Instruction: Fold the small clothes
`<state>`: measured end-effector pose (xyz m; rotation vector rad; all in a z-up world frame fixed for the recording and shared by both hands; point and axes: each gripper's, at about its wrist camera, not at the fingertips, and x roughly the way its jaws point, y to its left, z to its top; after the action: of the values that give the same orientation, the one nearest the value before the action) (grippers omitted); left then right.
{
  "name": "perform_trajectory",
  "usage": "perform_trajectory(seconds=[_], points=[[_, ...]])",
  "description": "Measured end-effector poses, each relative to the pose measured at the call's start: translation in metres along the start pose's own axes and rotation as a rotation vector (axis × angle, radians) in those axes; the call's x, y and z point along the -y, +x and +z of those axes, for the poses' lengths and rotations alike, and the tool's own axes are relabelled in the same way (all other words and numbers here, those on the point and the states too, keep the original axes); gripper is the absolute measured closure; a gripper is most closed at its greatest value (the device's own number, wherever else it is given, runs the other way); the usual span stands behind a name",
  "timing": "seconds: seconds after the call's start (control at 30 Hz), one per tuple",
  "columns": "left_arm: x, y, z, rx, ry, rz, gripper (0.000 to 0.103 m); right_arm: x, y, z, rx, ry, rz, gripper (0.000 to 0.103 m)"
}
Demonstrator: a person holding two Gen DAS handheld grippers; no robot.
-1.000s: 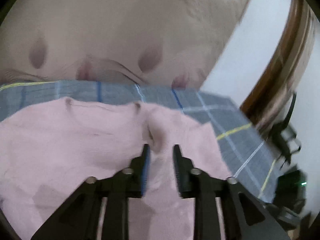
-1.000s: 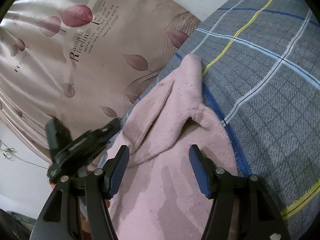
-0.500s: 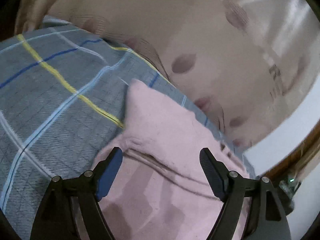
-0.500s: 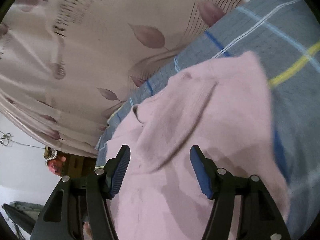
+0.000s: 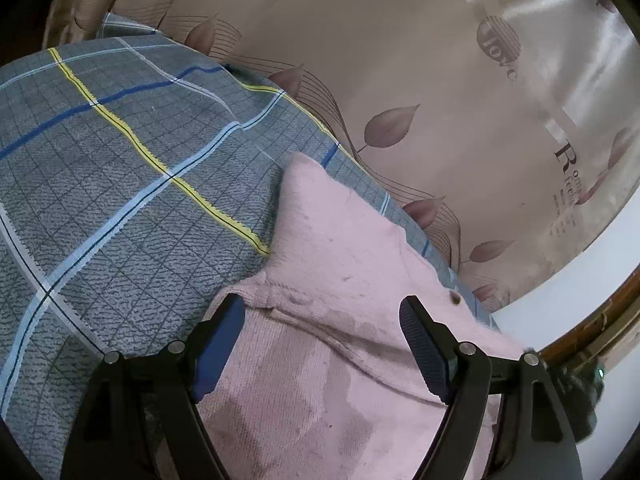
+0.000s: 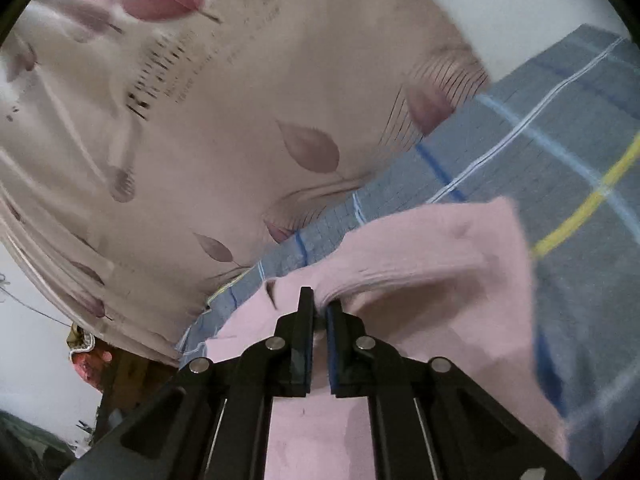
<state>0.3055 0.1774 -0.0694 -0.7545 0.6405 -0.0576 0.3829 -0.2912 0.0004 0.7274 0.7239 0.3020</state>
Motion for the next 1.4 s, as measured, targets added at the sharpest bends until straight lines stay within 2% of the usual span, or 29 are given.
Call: perform_trajectory(seconds=[0.1,0.17,0.27,0.33,0.4,0.5,0.53,0.6,0.63,0.8,0.97,1.03,1.07,1.17,1.27,1.33,1.4], points=[[0.002,0.0,0.001,-0.001,0.005,0.006,0.022,0.013,-0.003,-0.026,-0.07,-0.03,-0.086,0.097],[0.002,0.0,0.001,-0.001,0.003,0.006,0.022,0.029,0.0,-0.036,-0.11,-0.003,-0.11,0.097],[0.003,0.0,0.001,-0.002,0.006,0.011,0.022,0.045,0.004,-0.038,-0.134,0.089,-0.044,0.092],[0.004,0.001,0.001,-0.003,0.012,0.015,0.021,0.052,0.004,-0.032,-0.141,0.119,-0.035,0.091],[0.005,0.001,0.001,-0.004,0.016,0.019,0.021,0.056,0.005,-0.028,-0.138,0.154,-0.022,0.086],[0.006,0.002,0.0,-0.005,0.018,0.022,0.02,0.076,0.002,-0.022,-0.113,0.261,-0.001,0.084],[0.006,0.002,0.0,-0.004,0.018,0.023,0.02,0.083,0.002,-0.021,-0.103,0.305,0.001,0.085],[0.007,0.002,0.0,-0.003,0.023,0.027,0.02,0.094,0.004,-0.019,-0.095,0.374,0.006,0.099],[0.007,0.002,0.0,-0.003,0.024,0.029,0.019,0.094,0.007,-0.018,-0.099,0.38,-0.007,0.098],[0.007,0.002,0.0,-0.002,0.027,0.034,0.019,0.068,0.019,-0.009,-0.125,0.202,-0.084,0.098],[0.008,0.004,0.0,-0.006,0.037,0.047,0.019,0.085,0.013,-0.008,-0.157,0.216,-0.075,0.1],[0.008,0.004,0.0,-0.006,0.038,0.048,0.019,0.088,0.009,-0.008,-0.171,0.24,-0.058,0.097],[0.007,0.004,0.0,-0.006,0.036,0.048,0.019,0.089,0.004,-0.008,-0.177,0.261,-0.045,0.09],[0.008,0.004,0.0,-0.007,0.036,0.047,0.019,0.083,-0.022,-0.013,-0.136,0.242,-0.075,0.086],[0.008,0.004,0.0,-0.008,0.045,0.053,0.019,0.072,-0.038,-0.019,-0.101,0.167,-0.108,0.086],[0.009,0.005,0.001,-0.009,0.048,0.056,0.019,0.069,-0.036,-0.024,-0.127,0.104,-0.144,0.087],[0.008,0.005,0.001,-0.01,0.044,0.053,0.019,0.075,-0.027,-0.032,-0.176,0.079,-0.171,0.096]])
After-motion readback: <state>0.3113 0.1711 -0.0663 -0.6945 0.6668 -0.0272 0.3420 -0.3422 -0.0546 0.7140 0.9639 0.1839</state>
